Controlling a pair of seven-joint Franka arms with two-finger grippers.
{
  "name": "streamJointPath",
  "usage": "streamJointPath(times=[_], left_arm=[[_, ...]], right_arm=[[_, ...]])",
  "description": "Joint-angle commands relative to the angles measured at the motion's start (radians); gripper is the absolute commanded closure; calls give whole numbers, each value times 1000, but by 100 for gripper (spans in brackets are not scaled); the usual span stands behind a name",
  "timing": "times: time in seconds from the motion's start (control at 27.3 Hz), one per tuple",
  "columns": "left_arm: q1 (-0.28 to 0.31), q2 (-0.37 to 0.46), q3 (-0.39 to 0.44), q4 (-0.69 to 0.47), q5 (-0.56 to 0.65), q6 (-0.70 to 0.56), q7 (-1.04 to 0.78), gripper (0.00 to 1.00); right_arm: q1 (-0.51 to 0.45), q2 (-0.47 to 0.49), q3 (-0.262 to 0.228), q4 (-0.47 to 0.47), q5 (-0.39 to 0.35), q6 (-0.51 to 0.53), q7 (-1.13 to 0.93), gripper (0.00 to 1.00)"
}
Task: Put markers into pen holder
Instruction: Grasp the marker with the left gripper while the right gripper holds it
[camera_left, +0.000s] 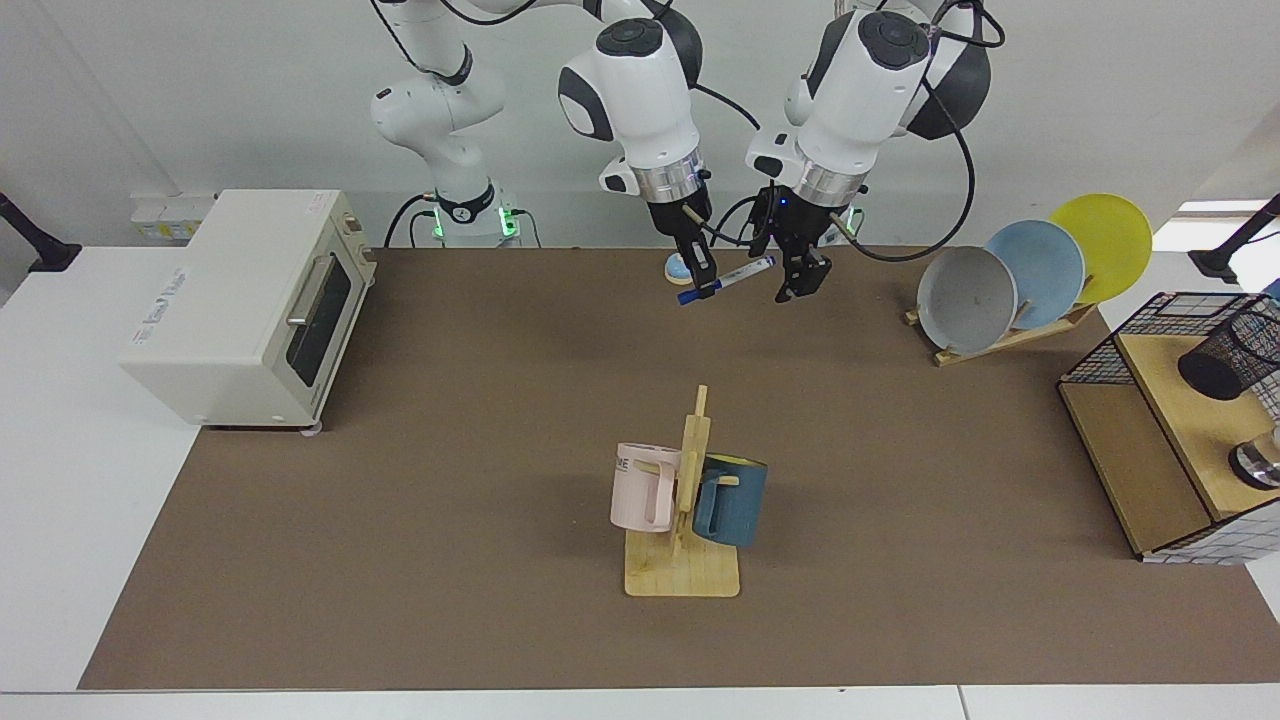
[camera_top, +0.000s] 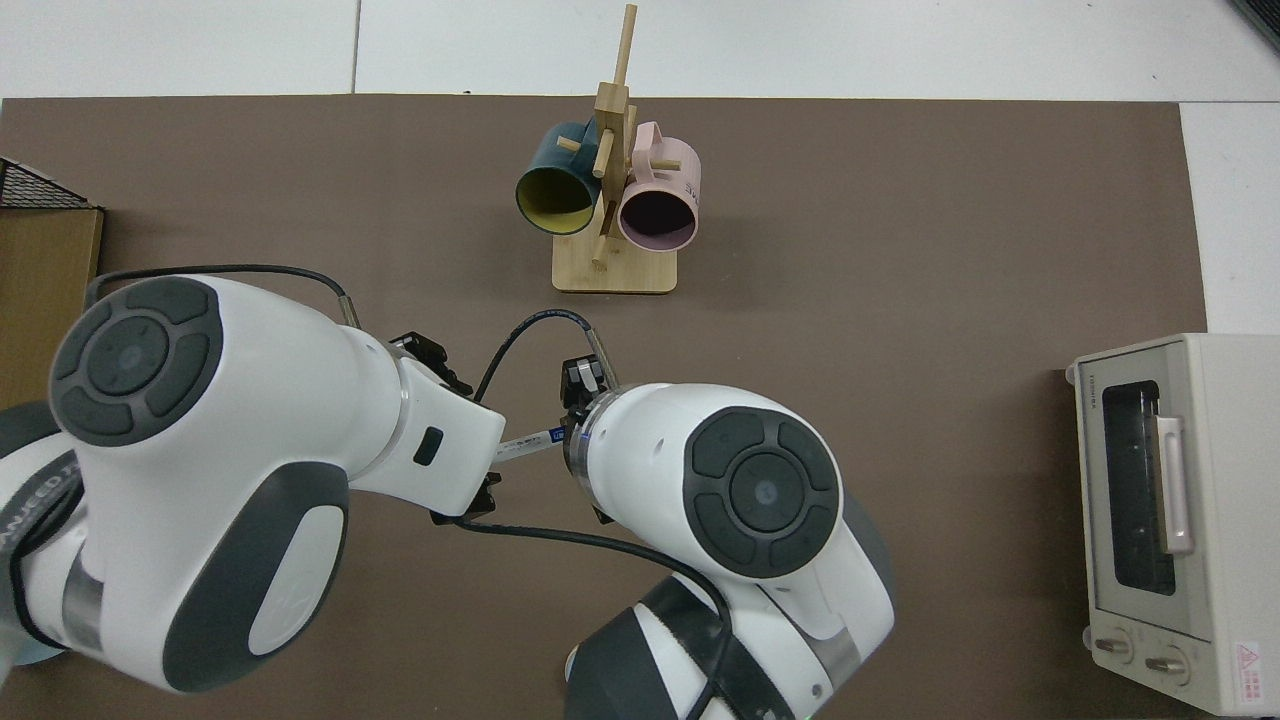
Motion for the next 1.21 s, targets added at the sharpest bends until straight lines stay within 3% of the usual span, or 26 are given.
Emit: streamJointPath(times=[0.0, 0.07, 0.18, 0.29, 0.48, 0.55, 0.8, 0.84, 0.88, 1.02, 1.06, 1.17], left_arm=[[-26, -39, 12, -47, -21, 29, -10, 14], [-35, -39, 12, -47, -23, 30, -15, 17], [-41, -39, 12, -47, -23, 32, -30, 32], [-41, -39, 12, -47, -23, 35, -32, 54], [-41, -39, 12, -47, -23, 30, -33, 82], [-41, -41, 12, -47, -23, 26, -35, 100], [-38, -39, 14, -47, -21, 27, -47, 100], [-38, -39, 14, -47, -21, 26, -47, 100], [-36, -39, 14, -47, -21, 24, -47, 100], [-30, -39, 14, -47, -21, 21, -47, 100], [-30, -39, 15, -47, -20, 19, -47, 100], [-26, -39, 23, -47, -11, 18, -47, 100]], right_arm=[[-10, 10, 5, 15, -9, 13, 25, 100], [-10, 10, 5, 15, -9, 13, 24, 100], [-10, 10, 5, 15, -9, 17, 22, 100], [-11, 10, 5, 15, -9, 19, 19, 100], [-13, 12, 5, 14, -8, 25, 19, 100], [-13, 12, 5, 14, -8, 25, 18, 100], [-36, 16, 5, 12, -3, 33, -5, 100], [-37, 18, 5, 12, -2, 33, -10, 96], [-39, 19, 5, 12, -2, 33, -10, 86], [-51, 18, 5, 8, -2, 33, -11, 26], [-53, 18, 5, 6, -2, 31, -11, 4], [-72, 16, 5, 5, -6, 30, -42, 0]])
